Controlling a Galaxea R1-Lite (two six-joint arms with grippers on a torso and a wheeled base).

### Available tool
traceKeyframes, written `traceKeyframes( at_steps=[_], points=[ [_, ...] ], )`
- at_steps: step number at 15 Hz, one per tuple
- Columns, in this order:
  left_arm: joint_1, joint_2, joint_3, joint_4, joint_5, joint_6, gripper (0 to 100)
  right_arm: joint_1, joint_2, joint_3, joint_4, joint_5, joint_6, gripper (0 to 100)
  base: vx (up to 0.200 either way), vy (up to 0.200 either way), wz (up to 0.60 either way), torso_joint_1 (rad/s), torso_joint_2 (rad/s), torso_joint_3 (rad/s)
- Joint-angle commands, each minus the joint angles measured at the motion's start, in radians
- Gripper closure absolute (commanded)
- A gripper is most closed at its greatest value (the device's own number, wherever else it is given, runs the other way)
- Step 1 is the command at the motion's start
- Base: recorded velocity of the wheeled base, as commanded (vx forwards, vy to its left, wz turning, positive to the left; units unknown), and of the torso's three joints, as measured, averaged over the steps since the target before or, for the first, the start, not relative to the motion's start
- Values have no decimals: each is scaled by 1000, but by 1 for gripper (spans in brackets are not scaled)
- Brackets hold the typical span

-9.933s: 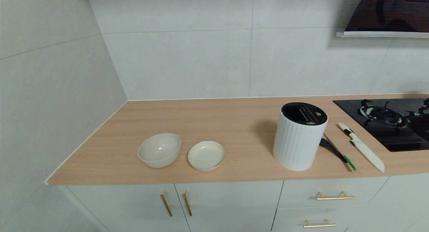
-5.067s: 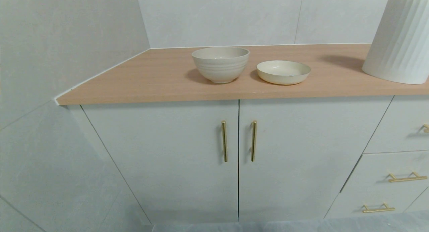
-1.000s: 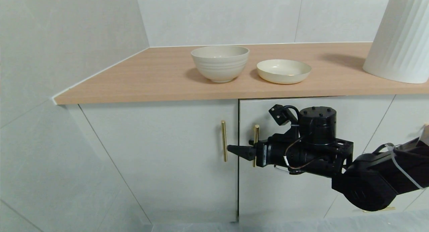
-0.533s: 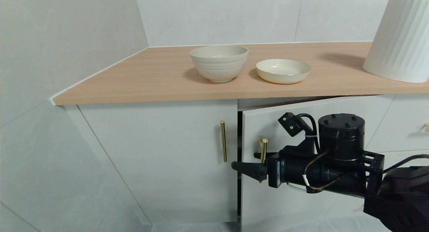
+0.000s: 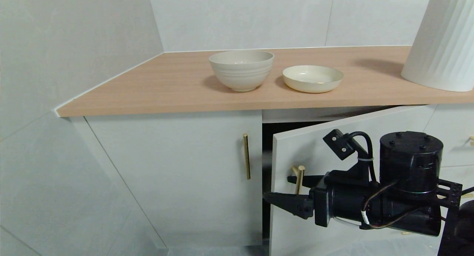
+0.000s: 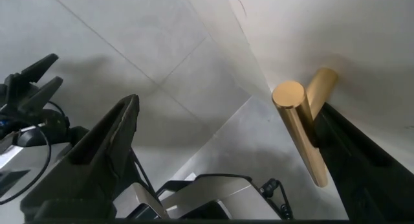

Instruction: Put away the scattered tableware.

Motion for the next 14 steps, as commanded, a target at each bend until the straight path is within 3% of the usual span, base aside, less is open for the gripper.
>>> traceKeyframes(
  at_steps=[1,3,4,7,9,11,14],
  points=[
    [0,0,0,0,-2,2,0,7,7,1,1,13,1,0,0,0,0,0,0,0],
    [0,0,-49,3,-14,34,0,10,14,-1,1,19,1,0,0,0,0,0,0,0],
    [-1,9,-100,12,-42,34,0,10,14,-4,1,24,1,0,0,0,0,0,0,0],
    [-1,198,-351,159,-232,37,0,12,14,-1,1,33,1,0,0,0,0,0,0,0],
    [-3,409,-471,184,-353,51,0,12,12,-1,1,32,1,0,0,0,0,0,0,0],
    [-9,586,-563,182,-411,82,0,12,11,1,1,32,1,0,0,0,0,0,0,0],
    [-95,877,-687,138,-450,79,0,20,11,1,1,32,1,0,0,0,0,0,0,0]
  ],
)
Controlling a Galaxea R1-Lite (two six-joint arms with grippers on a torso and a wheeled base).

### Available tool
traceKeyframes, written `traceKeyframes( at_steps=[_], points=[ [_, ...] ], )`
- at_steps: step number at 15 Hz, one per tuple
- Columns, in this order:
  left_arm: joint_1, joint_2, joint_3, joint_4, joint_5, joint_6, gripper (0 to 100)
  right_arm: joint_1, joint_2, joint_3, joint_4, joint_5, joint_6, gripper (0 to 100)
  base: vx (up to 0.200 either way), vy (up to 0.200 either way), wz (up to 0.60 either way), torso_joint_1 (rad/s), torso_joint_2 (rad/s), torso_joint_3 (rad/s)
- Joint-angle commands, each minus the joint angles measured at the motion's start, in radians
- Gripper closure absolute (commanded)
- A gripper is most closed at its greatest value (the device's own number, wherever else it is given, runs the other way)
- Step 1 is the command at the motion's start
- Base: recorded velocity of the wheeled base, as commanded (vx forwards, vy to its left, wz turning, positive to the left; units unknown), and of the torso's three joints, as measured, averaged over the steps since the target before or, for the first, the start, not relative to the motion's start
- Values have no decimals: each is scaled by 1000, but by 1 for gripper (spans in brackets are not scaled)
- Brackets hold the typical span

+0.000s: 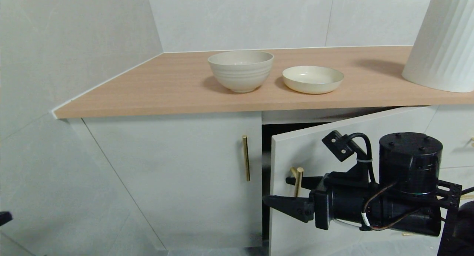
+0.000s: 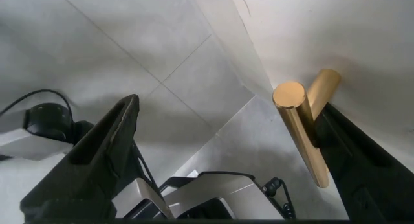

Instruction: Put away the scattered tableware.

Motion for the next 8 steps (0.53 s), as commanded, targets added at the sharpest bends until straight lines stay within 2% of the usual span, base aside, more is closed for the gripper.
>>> traceKeyframes(
  at_steps=[1,2,3,4,5,7,8],
  points=[
    [-122,384,-130,-59,-42,1,0,13,2,0,0,-1,0,0,0,0,0,0,0,0],
    [-146,417,-127,-79,-42,-4,0,15,1,0,0,-1,0,0,0,0,0,0,0,0],
    [-221,524,-110,-139,-42,-34,0,19,4,-5,1,-1,0,0,0,0,0,0,0,0],
    [-269,618,-92,-189,-42,-59,0,24,11,-6,1,0,0,0,0,0,0,0,0,0],
    [-306,699,-58,-244,-42,-66,0,27,15,-5,0,-1,0,0,0,0,0,0,0,0],
    [-341,832,23,-407,-37,-70,0,27,13,-2,0,-1,0,0,0,0,0,0,0,0],
    [-344,848,37,-442,-37,-73,0,27,13,-2,0,-1,0,0,0,0,0,0,0,0]
  ],
)
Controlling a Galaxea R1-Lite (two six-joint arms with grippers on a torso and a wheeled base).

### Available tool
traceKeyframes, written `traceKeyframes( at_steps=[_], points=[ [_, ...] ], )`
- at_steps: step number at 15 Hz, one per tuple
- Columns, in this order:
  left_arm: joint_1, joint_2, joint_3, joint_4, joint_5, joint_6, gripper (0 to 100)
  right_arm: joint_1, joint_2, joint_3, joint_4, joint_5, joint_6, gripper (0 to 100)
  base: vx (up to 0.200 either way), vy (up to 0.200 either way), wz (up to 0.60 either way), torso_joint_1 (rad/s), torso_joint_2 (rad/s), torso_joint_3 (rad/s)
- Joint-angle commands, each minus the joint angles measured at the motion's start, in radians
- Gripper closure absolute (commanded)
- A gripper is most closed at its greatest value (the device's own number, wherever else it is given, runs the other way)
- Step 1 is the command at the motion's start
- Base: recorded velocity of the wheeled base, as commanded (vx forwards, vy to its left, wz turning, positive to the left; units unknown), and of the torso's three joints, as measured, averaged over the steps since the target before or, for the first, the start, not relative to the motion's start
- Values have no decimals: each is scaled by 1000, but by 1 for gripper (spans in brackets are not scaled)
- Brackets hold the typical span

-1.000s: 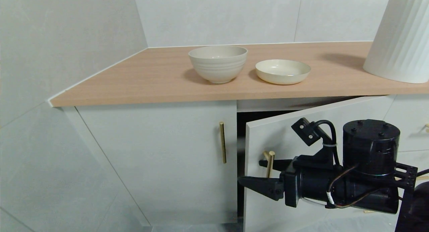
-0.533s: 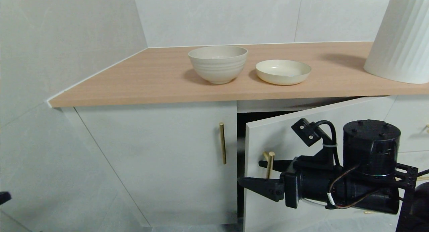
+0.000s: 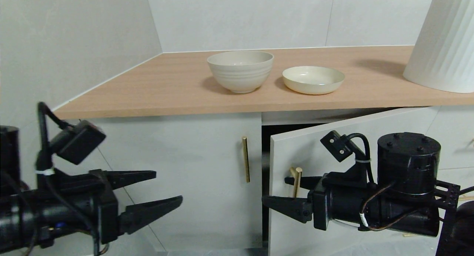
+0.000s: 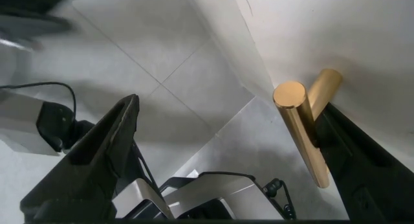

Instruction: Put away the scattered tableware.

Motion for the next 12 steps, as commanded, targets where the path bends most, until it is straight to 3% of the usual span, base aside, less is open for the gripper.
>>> traceKeyframes(
  at_steps=[1,3,6,7,12],
  points=[
    [-78,203,90,-134,2,-54,0,20,6,2,1,0,0,0,0,0,0,0,0,0],
    [-124,204,90,-150,0,-140,0,20,7,4,1,0,0,0,0,0,0,0,0,0],
    [-152,214,88,-150,0,-162,0,20,9,5,1,0,0,0,0,0,0,0,0,0],
    [-157,215,90,-150,0,-162,100,20,9,5,1,0,0,0,0,0,0,0,0,0],
    [-158,247,82,-201,0,-162,100,23,10,7,1,0,0,0,0,0,0,0,0,0]
  ],
)
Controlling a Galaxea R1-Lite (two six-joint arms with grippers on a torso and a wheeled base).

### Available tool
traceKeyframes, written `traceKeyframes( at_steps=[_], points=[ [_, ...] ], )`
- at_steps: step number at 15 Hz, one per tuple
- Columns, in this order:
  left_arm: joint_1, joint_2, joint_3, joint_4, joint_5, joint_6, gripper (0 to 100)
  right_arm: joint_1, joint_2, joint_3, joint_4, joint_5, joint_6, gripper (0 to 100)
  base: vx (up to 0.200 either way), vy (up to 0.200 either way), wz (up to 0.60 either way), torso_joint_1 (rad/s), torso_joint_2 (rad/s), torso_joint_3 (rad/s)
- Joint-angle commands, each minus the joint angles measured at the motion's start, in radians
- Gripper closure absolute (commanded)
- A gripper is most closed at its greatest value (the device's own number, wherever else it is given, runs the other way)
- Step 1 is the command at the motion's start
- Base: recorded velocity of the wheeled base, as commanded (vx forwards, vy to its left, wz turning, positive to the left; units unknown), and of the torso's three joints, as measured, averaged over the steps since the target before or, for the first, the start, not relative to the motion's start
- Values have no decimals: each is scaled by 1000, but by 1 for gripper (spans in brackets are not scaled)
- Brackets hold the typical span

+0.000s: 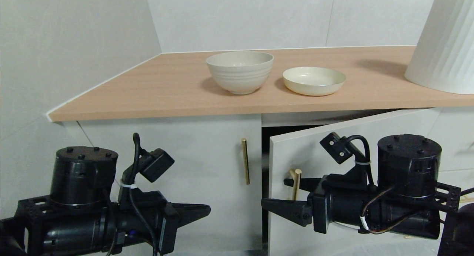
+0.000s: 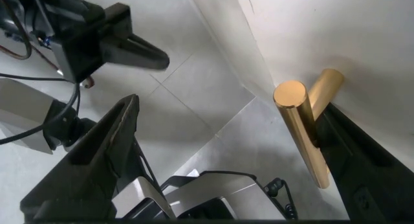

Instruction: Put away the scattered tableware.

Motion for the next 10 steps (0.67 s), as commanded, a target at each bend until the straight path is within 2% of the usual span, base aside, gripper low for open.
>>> traceKeyframes(
  at_steps=[1,3,4,7,9,10],
  points=[
    [0,25,-9,-31,2,0,100,18,6,0,3,0,0,0,0,0,0,0,0,0],
    [-20,46,-35,-86,2,-8,100,20,0,-1,3,-2,0,0,0,0,0,0,0,0],
    [-34,63,-78,-138,3,-23,100,20,-2,-1,3,-2,0,0,0,0,0,0,0,0],
    [-46,103,-143,-244,-11,-31,100,25,0,0,3,-2,2,0,0,0,0,0,0,0],
    [-60,171,-109,-307,-23,-34,100,28,-2,5,3,-2,-1,0,0,0,0,0,0,0],
    [-98,221,-80,-391,-21,-43,100,34,-2,6,3,-3,-1,0,0,0,0,0,0,0]
  ],
)
